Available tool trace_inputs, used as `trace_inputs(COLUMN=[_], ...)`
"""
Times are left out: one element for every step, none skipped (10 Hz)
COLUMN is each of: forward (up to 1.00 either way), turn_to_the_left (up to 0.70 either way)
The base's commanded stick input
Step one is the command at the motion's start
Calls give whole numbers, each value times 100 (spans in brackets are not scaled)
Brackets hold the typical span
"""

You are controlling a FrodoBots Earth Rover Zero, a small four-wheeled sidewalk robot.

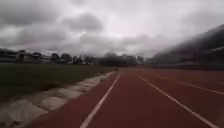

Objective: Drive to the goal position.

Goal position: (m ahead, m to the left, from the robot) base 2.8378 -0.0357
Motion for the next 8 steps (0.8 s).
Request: trace_inputs(forward=[70, 70, 70, 70, 70, 70, 70, 70], turn_to_the_left=[-35, -32, -12, 0, 0, 0, 0, 0])
